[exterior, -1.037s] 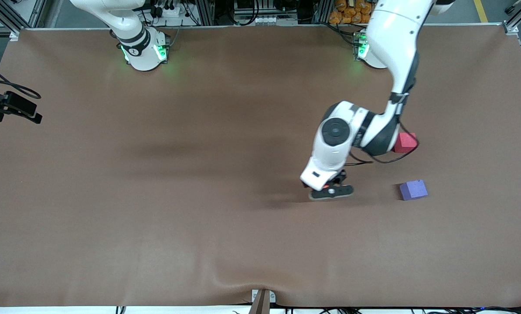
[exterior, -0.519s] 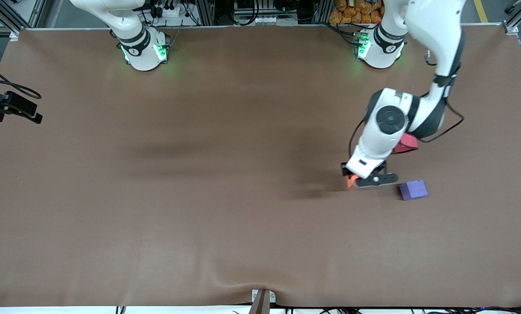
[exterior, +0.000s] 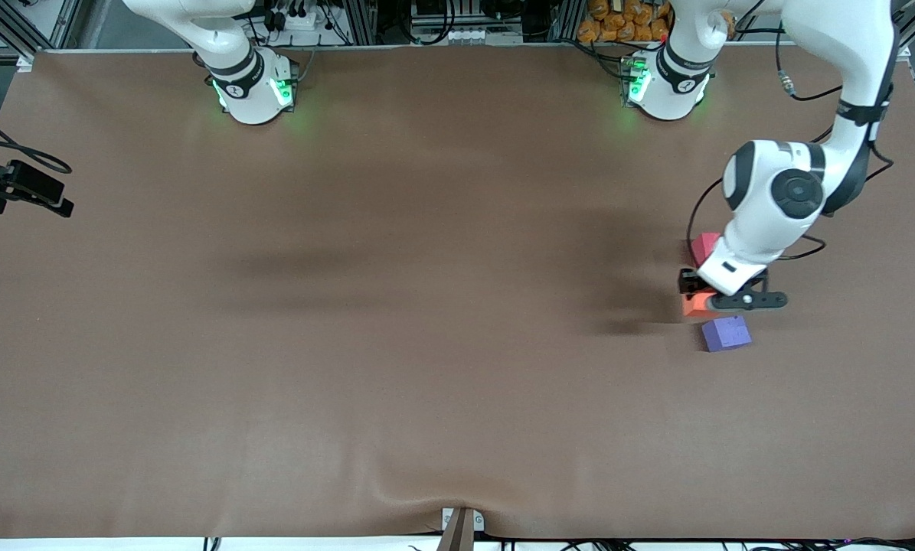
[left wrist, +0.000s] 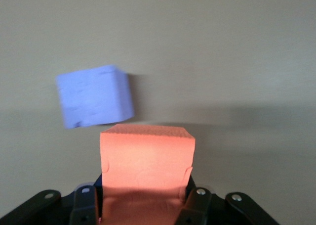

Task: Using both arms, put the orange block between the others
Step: 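Lower the orange cube between the pink and purple cubes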

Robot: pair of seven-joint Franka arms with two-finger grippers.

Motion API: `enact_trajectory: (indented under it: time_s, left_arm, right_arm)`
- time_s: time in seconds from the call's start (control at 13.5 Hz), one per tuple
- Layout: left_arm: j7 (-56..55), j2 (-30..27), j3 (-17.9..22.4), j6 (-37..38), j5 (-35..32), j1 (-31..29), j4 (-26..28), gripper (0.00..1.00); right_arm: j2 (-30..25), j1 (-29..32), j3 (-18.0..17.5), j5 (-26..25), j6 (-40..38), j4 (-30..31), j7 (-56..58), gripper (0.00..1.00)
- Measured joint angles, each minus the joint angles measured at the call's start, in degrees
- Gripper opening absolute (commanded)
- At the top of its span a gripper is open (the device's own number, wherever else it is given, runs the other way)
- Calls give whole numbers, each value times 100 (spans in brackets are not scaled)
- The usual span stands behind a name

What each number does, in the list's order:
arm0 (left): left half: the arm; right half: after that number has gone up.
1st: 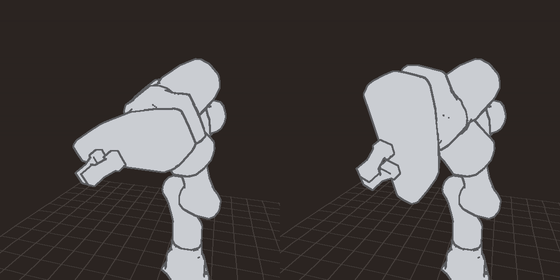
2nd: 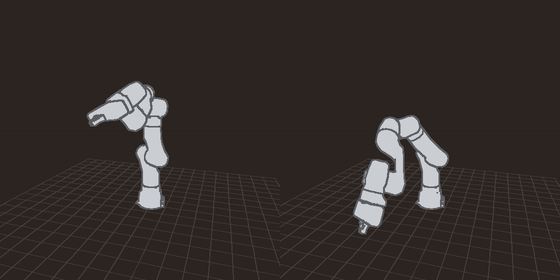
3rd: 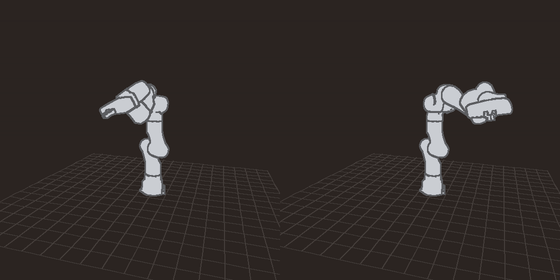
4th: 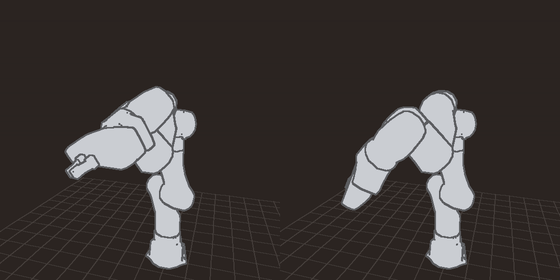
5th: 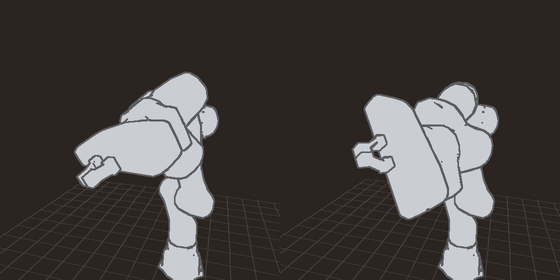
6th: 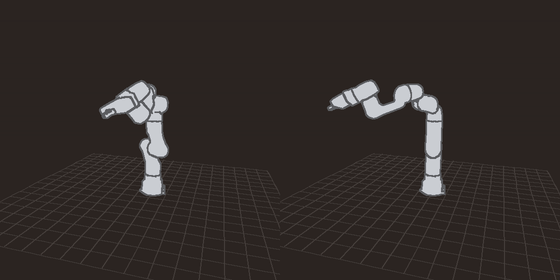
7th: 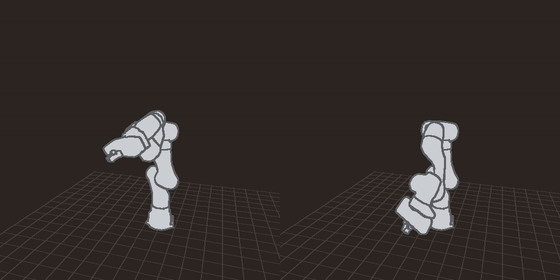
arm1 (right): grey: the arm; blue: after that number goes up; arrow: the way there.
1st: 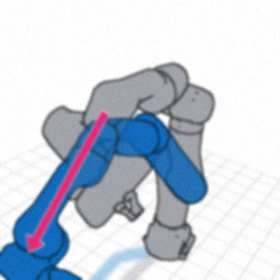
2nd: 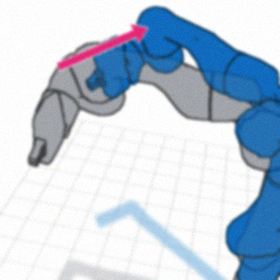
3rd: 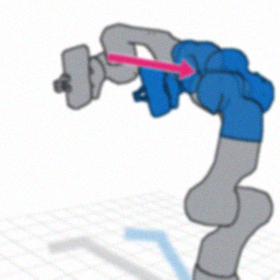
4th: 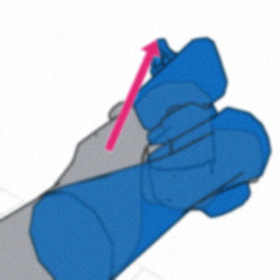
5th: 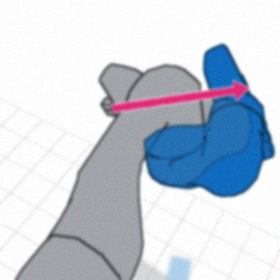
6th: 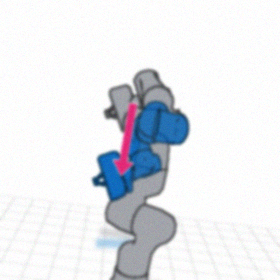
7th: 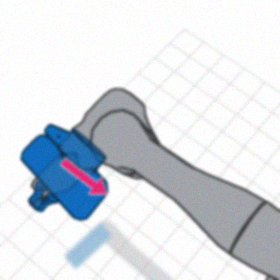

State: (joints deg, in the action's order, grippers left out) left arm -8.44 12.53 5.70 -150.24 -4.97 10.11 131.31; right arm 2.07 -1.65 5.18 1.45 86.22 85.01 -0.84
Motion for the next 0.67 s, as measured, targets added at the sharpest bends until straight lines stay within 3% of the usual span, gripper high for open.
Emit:
enact_trajectory:
  time_s: [0.22,0.67]
  left_arm:
    - [168,-71,-7,-254,0,-213,334,44]
    - [276,-139,-24,-265,0,-421,475,45]
  right_arm:
    - [0,2,16,0,98,-5,0,100]
    - [0,2,41,-3,106,-9,0,100]
